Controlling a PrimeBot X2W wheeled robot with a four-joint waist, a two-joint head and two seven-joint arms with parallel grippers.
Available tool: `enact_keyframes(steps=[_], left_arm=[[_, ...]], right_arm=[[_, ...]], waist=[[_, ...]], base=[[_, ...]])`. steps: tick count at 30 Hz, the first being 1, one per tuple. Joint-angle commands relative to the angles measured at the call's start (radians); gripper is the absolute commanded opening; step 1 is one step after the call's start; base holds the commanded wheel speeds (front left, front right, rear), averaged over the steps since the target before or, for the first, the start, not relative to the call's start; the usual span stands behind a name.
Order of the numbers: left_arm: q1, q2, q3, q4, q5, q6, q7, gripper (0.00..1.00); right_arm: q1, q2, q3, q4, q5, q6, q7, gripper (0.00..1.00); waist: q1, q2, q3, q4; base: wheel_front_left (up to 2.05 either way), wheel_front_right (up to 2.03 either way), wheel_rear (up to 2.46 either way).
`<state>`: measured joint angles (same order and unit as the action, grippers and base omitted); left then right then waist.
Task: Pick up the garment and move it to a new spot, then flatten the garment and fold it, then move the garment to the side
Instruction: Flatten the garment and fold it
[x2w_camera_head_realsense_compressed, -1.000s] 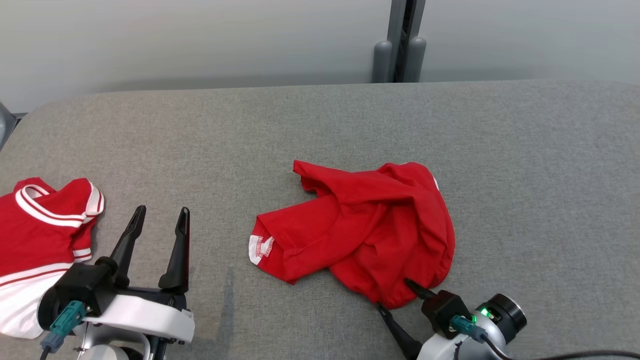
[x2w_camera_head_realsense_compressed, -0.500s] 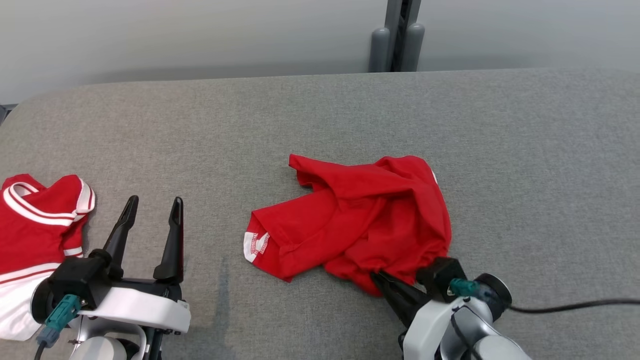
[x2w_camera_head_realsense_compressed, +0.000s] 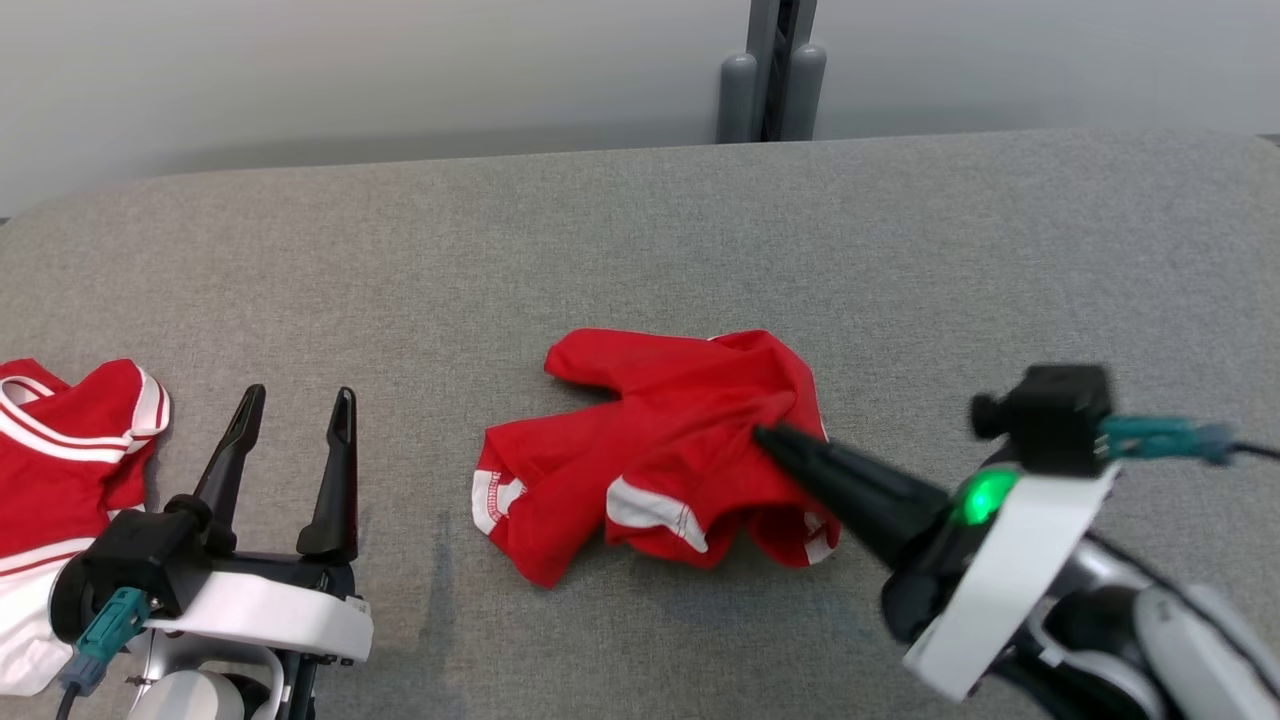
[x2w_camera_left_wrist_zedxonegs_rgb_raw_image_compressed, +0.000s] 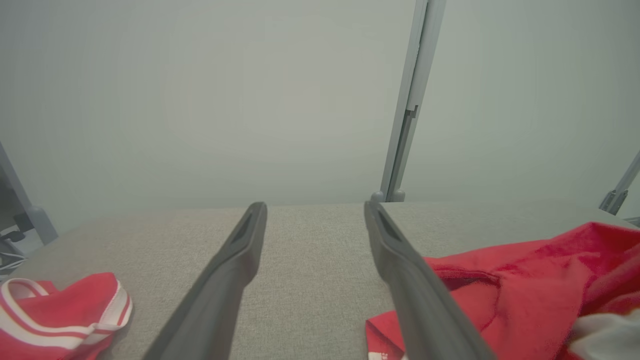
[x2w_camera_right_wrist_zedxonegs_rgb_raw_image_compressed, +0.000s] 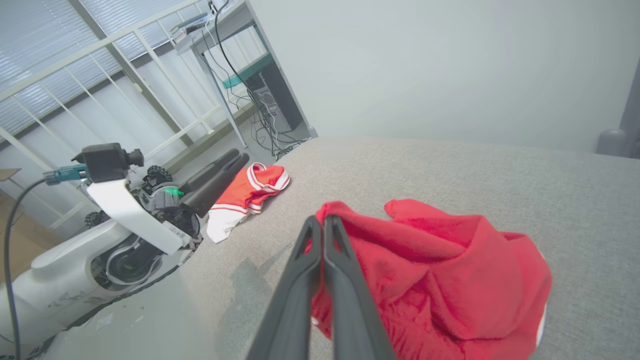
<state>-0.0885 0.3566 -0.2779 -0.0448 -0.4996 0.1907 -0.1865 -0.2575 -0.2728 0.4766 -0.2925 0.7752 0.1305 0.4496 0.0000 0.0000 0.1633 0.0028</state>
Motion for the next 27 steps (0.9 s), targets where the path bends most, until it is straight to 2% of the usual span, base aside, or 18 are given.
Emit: enact_keyframes(steps=[1, 4, 6, 13, 20, 24, 25, 26, 27], left_arm=[[-0.011, 0.002, 0.0, -0.003, -0.002, 0.006, -0.003, 1.0], [-0.024, 0.001, -0.003, -0.007, 0.0, 0.004, -0.002, 1.0], [-0.032, -0.003, -0.008, -0.006, 0.002, 0.003, -0.002, 1.0], [-0.069, -0.021, -0.028, 0.009, 0.002, -0.009, -0.01, 1.0], [-0.11, -0.039, -0.05, 0.036, 0.006, -0.026, -0.021, 1.0], [-0.127, -0.042, -0.056, 0.053, 0.008, -0.035, -0.028, 1.0], [-0.131, -0.043, -0.058, 0.055, 0.008, -0.037, -0.03, 1.0], [-0.131, -0.043, -0.058, 0.055, 0.008, -0.037, -0.03, 1.0], [-0.133, -0.044, -0.059, 0.059, 0.008, -0.039, -0.032, 1.0]], right_arm=[[-0.014, 0.004, -0.049, -0.032, 0.032, 0.0, 0.009, 0.0], [-0.033, 0.033, -0.142, -0.048, 0.103, 0.0, 0.013, 0.0], [-0.049, 0.041, -0.209, -0.013, 0.143, 0.0, 0.014, 0.0], [-0.121, 0.032, -0.362, 0.265, 0.18, 0.001, -0.027, 0.0], [-0.208, 0.026, -0.368, 0.566, 0.175, 0.001, -0.17, 0.0], [-0.237, 0.027, -0.326, 0.666, 0.196, 0.001, -0.251, 0.02], [-0.239, 0.026, -0.316, 0.684, 0.201, 0.001, -0.267, 0.36], [-0.239, 0.026, -0.316, 0.684, 0.201, 0.001, -0.267, 0.36], [-0.241, 0.023, -0.303, 0.697, 0.207, 0.001, -0.283, 1.0]], waist=[[0.0, 0.0, 0.005, 0.001], [0.0, 0.0, 0.017, 0.006], [0.0, 0.0, 0.027, 0.011], [0.0, 0.0, 0.073, 0.036], [0.0, 0.0, 0.114, 0.055], [0.0, 0.0, 0.125, 0.063], [0.0, 0.0, 0.125, 0.063], [0.0, 0.0, 0.125, 0.063], [0.0, 0.0, 0.125, 0.064]], base=[[0.0, 0.0, 0.0], [0.0, 0.0, 0.0], [0.0, 0.0, 0.0], [0.0, 0.0, 0.0], [0.0, 0.0, 0.0], [0.0, 0.0, 0.0], [0.0, 0.0, 0.0], [0.0, 0.0, 0.0], [0.0, 0.0, 0.0]])
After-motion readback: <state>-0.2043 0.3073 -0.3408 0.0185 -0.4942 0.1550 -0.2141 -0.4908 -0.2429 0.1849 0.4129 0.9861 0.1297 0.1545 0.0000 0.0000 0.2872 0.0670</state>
